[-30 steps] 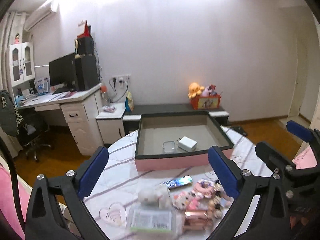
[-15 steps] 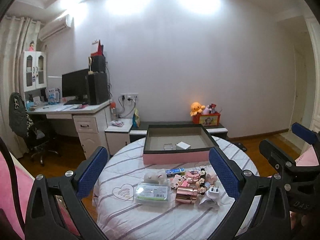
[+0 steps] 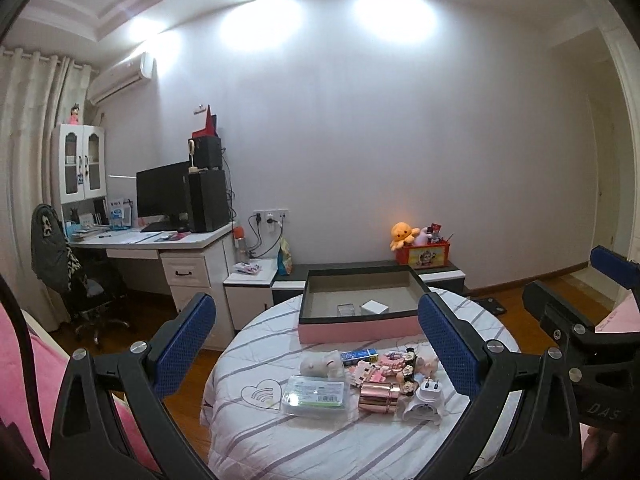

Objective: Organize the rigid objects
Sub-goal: 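Withdraw both tools back from the pink box, then grasp the clear labeled box with left gripper while right gripper grasps white plug adapter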

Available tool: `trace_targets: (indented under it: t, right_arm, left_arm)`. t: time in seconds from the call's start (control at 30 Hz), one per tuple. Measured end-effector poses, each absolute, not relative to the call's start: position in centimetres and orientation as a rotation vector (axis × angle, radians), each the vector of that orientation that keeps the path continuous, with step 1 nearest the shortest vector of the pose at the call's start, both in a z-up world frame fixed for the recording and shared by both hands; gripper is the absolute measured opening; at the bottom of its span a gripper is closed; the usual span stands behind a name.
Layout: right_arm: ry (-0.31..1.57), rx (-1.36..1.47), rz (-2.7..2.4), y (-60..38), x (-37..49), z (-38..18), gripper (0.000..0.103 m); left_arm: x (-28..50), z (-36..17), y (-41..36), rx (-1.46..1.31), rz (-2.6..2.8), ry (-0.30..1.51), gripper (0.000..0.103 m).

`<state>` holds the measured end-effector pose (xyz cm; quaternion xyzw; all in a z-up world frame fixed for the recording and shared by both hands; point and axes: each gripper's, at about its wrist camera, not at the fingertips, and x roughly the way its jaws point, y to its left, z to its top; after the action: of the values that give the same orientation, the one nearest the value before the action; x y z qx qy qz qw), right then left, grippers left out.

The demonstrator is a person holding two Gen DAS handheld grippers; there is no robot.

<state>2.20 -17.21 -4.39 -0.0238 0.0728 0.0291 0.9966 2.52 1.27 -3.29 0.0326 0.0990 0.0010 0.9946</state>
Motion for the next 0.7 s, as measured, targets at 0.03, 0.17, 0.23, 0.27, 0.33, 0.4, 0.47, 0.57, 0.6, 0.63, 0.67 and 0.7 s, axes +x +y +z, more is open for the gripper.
trace_targets:
  t: [0.03, 0.17, 0.23, 0.27, 0.33, 0.4, 0.47, 0.57, 0.6, 0.63, 0.67, 0.7]
  right_arm:
    - [0.148, -0.051, 0.056, -17.2, 2.3, -4.4, 0.103]
    - [0.158, -0.049, 0.055, -17.1, 2.5, -4.7, 0.103]
    - [0.160, -0.050, 0.052, -17.2, 2.6, -4.9, 0.103]
    - [0.161, -0.051, 0.051, -17.2, 2.6, -4.9, 0.103]
    - [0.163, -0.051, 0.052, -17.3, 2.8, -5.1, 0.103]
    - [0.162, -0.051, 0.052, -17.2, 2.9, -5.3, 0.103]
    - [0.173, -0.054, 0.048, -17.2, 3.1, -5.6, 0.103]
    - [0.207, -0.058, 0.051, -17.0, 4.1, -6.7, 0.103]
    - [0.223, -0.058, 0.053, -16.9, 4.4, -7.3, 0.103]
    - [0.240, -0.058, 0.054, -16.9, 4.8, -8.0, 0.103]
    - [0.256, -0.058, 0.055, -16.9, 5.3, -8.6, 0.103]
    - [0.276, -0.059, 0.055, -16.8, 5.7, -9.3, 0.103]
  left_arm:
    - [2.5, -3.3, 1.3, 0.064, 0.002, 0.200, 0.102]
    - [2.8, -3.4, 1.2, 0.065, 0.002, 0.208, 0.102]
    - [3.0, -3.7, 1.2, 0.062, -0.003, 0.208, 0.102]
    - [3.2, -3.9, 1.2, 0.058, -0.006, 0.210, 0.102]
    - [3.5, -4.4, 1.4, 0.051, -0.014, 0.211, 0.102]
    - [3.9, -5.0, 1.6, 0.047, -0.021, 0.216, 0.103]
    - [4.5, -6.0, 1.8, 0.043, -0.035, 0.236, 0.103]
    - [5.7, -7.9, 2.0, 0.043, -0.045, 0.280, 0.103]
    - [6.1, -8.5, 1.9, 0.044, -0.047, 0.294, 0.103]
    - [6.6, -9.3, 1.9, 0.048, -0.047, 0.313, 0.103]
    - [7.1, -10.1, 2.0, 0.050, -0.051, 0.335, 0.103]
    - [7.7, -11.1, 2.1, 0.048, -0.057, 0.363, 0.103]
